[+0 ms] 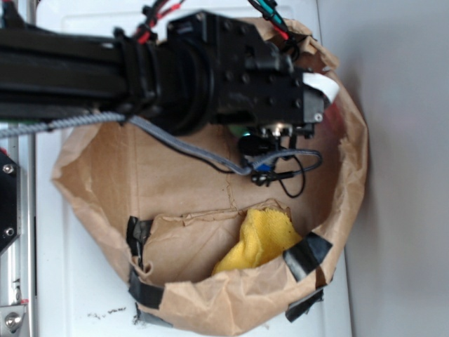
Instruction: Grab the green ball.
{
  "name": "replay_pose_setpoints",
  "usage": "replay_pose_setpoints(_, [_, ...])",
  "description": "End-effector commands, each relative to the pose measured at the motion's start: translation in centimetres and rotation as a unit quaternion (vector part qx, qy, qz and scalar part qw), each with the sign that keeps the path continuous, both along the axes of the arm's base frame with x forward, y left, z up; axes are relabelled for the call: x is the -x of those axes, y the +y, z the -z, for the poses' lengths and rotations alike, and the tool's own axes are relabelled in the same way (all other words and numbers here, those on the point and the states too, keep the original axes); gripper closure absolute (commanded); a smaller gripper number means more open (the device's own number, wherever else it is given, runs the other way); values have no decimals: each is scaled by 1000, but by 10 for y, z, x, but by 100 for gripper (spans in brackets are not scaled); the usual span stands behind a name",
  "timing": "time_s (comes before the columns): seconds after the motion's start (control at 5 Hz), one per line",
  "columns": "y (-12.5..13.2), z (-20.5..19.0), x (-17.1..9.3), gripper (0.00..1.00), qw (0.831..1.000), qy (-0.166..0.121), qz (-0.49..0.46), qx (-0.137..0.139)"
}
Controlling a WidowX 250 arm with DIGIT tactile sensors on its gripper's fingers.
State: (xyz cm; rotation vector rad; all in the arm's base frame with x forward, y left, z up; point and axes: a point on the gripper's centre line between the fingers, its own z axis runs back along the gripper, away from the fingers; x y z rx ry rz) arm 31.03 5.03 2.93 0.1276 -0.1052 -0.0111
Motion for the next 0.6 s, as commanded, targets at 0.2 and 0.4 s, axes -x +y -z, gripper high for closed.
replay_pose_setpoints(0.2, [-5, -122, 59, 100, 997, -33, 42, 58])
replay_pose_setpoints(0.4, [-6, -127, 78, 100, 997, -22, 47, 62])
